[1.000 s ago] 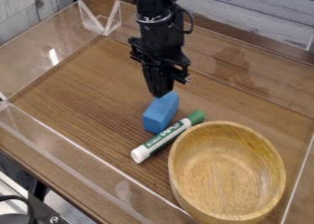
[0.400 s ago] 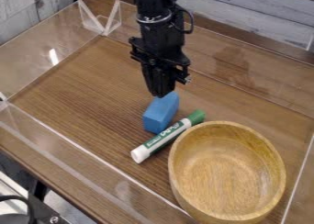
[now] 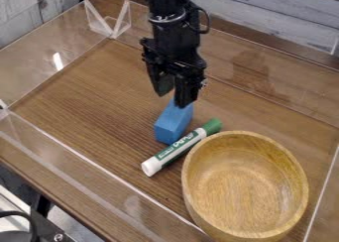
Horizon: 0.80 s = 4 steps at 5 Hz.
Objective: Put the blue block in the brown bowl
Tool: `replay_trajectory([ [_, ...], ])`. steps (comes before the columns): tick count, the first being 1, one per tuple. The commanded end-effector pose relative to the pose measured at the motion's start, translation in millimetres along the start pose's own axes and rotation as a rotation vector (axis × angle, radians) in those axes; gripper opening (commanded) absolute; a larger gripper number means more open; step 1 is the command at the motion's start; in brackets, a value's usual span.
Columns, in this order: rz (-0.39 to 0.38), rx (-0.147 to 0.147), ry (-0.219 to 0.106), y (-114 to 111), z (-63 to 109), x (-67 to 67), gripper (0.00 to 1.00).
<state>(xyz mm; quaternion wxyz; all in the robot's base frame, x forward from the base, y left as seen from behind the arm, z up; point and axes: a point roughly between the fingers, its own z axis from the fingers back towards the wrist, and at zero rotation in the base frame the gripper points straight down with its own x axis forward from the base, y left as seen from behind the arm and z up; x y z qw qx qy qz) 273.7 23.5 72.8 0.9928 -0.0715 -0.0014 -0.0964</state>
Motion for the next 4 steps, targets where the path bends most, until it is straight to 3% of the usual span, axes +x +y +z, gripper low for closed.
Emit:
replay_trajectory([
  [1,-0.020,0.025,-0.067,0.4,18.2,10.3,0.00],
  [2,-0.016,0.025,-0.069,0.4,19.3,10.4,1.00],
  [3,-0.012,0.024,-0.071,0.3,20.6,10.5,1.00],
  [4,-0.015,0.025,-0.073,0.6,21.2,10.4,0.00],
])
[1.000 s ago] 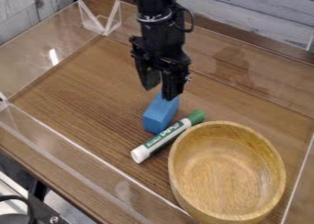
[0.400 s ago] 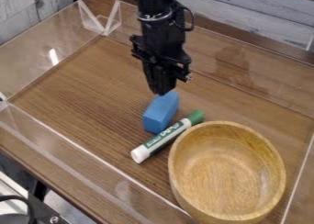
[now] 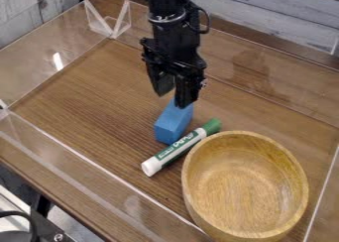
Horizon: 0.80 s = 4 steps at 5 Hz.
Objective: Put the blue block in the brown bowl
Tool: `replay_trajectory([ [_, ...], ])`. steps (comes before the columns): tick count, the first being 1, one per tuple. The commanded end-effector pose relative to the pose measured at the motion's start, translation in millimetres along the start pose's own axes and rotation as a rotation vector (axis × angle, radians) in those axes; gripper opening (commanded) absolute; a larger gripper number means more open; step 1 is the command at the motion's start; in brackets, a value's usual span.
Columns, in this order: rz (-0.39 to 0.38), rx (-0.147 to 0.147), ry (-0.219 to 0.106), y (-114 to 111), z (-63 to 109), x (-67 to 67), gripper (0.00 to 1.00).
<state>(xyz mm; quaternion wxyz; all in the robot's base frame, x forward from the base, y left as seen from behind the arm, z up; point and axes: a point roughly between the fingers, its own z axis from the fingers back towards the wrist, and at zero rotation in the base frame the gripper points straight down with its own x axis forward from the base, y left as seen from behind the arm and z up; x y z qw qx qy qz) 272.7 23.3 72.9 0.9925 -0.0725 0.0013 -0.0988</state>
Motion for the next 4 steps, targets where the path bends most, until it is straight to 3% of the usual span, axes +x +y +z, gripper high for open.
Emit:
replay_trajectory([
  [1,-0.014,0.028,-0.081,1.2,21.8,11.2,0.00],
  [2,-0.010,0.028,-0.083,1.4,22.8,11.4,1.00],
  [3,-0.006,0.027,-0.085,1.4,23.9,11.6,1.00],
  [4,-0.010,0.028,-0.087,1.7,24.1,11.4,0.00],
])
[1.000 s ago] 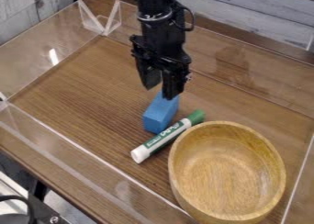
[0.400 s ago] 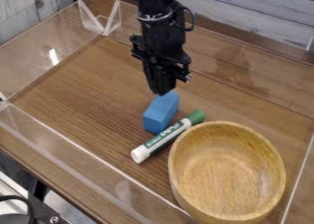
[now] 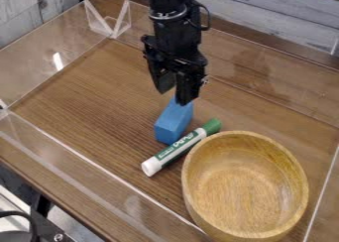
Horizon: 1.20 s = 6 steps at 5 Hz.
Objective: Put the blue block in the brown bowl
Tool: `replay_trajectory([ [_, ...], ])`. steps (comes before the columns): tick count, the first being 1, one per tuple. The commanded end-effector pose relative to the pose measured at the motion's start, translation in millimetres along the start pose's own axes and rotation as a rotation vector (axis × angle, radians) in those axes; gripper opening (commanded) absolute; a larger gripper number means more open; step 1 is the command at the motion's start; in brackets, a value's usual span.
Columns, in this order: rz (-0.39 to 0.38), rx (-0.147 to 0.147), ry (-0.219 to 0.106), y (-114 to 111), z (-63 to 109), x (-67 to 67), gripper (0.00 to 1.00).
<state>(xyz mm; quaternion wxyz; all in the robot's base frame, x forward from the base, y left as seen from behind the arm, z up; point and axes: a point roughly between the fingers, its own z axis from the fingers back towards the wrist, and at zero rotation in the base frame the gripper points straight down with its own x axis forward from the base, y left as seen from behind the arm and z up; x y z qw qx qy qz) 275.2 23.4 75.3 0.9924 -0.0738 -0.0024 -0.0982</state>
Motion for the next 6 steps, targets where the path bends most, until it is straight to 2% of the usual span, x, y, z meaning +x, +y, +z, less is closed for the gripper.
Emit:
replay_trajectory([
  [1,-0.010,0.031,-0.082,1.6,22.5,8.8,0.00],
  [2,-0.005,0.032,-0.084,1.7,22.5,8.5,1.00],
  [3,0.001,0.032,-0.086,1.6,23.1,8.0,1.00],
  [4,0.002,0.034,-0.090,1.8,23.2,7.2,0.00],
  [5,0.004,0.036,-0.092,2.1,24.1,6.4,0.00],
  [6,0.009,0.035,-0.092,1.1,24.1,5.1,1.00],
])
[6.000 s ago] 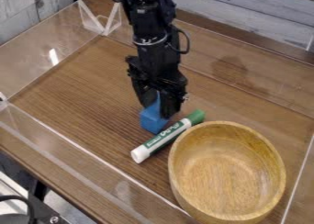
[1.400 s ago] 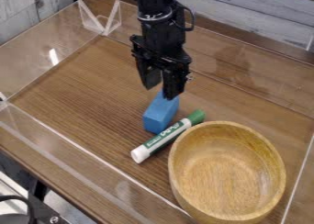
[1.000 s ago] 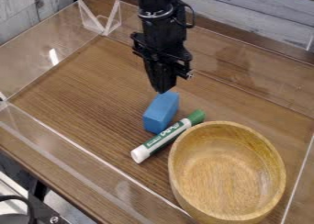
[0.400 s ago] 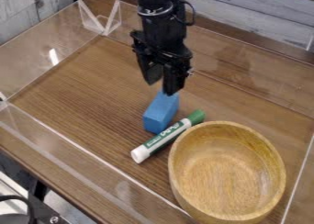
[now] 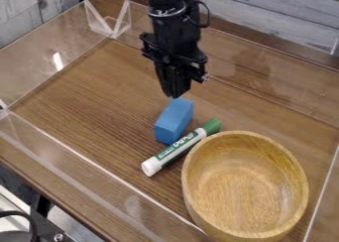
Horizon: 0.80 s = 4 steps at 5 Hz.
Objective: Put the blue block in the brown bowl
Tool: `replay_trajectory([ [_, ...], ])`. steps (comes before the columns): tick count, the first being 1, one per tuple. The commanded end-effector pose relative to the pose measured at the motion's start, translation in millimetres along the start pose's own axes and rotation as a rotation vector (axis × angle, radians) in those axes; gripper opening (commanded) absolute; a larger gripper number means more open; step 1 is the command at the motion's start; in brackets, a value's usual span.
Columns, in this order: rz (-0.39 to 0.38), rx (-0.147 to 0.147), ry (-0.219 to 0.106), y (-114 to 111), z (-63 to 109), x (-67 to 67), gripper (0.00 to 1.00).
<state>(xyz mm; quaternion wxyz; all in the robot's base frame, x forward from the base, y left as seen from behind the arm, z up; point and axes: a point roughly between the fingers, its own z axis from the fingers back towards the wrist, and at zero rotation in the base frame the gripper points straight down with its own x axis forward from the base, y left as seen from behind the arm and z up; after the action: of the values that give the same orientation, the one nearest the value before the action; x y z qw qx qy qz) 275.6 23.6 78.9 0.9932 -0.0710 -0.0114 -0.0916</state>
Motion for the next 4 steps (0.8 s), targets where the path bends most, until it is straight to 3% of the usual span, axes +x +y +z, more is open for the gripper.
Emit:
replay_trajectory([
  [1,0.001,0.027,-0.074,0.6,20.7,4.0,1.00],
  [2,0.002,0.028,-0.076,0.7,19.6,3.1,0.00],
  [3,0.000,0.029,-0.078,0.8,19.6,2.9,0.00],
  [4,0.001,0.027,-0.081,0.1,16.0,1.2,1.00],
])
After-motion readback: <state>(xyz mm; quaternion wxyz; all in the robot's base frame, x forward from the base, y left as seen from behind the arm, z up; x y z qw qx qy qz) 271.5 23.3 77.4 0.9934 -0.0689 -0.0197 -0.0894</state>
